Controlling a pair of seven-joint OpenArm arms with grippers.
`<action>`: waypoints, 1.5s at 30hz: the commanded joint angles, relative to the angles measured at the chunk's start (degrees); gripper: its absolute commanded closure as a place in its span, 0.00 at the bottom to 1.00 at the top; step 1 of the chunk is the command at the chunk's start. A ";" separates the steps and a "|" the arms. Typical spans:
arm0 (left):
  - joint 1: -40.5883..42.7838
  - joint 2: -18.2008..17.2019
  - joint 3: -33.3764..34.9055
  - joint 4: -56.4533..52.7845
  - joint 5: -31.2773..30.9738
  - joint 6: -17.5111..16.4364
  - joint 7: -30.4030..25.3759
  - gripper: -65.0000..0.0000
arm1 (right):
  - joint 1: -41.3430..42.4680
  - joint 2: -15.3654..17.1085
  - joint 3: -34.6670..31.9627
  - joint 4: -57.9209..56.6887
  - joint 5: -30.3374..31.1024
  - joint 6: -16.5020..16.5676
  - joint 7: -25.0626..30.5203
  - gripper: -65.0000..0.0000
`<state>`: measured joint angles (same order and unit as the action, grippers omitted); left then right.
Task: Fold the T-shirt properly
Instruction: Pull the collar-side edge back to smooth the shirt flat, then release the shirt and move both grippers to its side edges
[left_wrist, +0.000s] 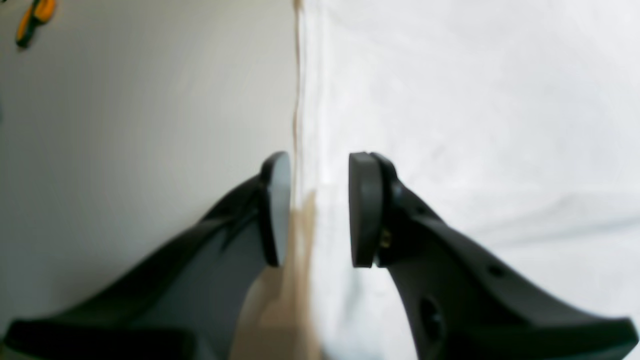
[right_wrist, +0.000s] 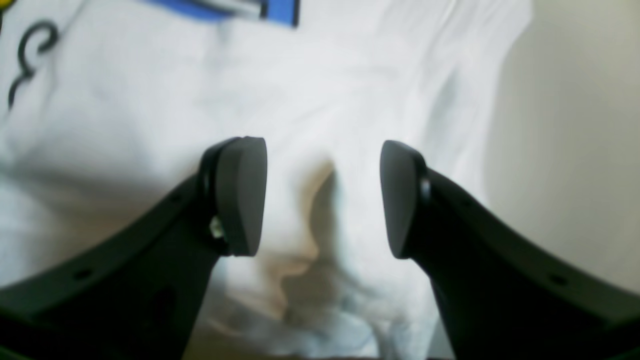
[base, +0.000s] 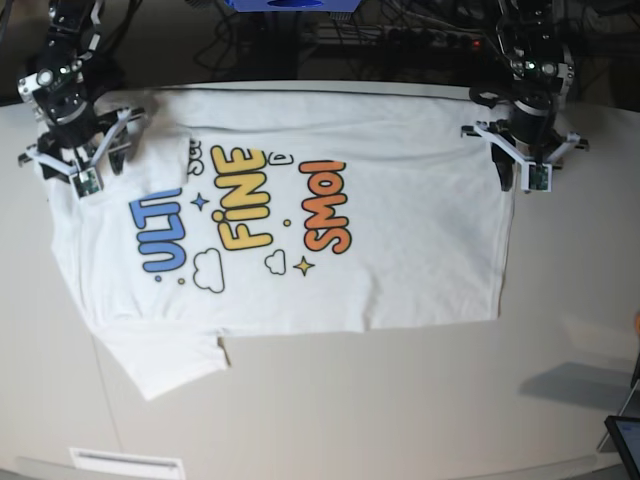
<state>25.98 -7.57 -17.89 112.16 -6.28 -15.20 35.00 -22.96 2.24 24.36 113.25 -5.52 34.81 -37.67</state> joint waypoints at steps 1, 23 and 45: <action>-2.20 -0.56 -2.11 1.73 0.26 1.00 1.00 0.69 | 1.64 2.11 0.30 1.17 0.29 -0.39 0.97 0.47; -34.28 -13.66 -5.19 -20.95 0.61 -18.25 10.31 0.69 | 47.62 14.42 -6.91 -36.11 0.46 5.19 -5.98 0.46; -39.91 -17.97 0.79 -35.72 0.88 -23.08 3.72 0.69 | 74.96 25.06 -2.16 -91.85 14.18 5.19 2.90 0.46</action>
<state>-13.08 -24.34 -16.82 75.64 -4.95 -38.59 39.64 49.95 26.35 22.13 20.60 7.60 39.59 -35.79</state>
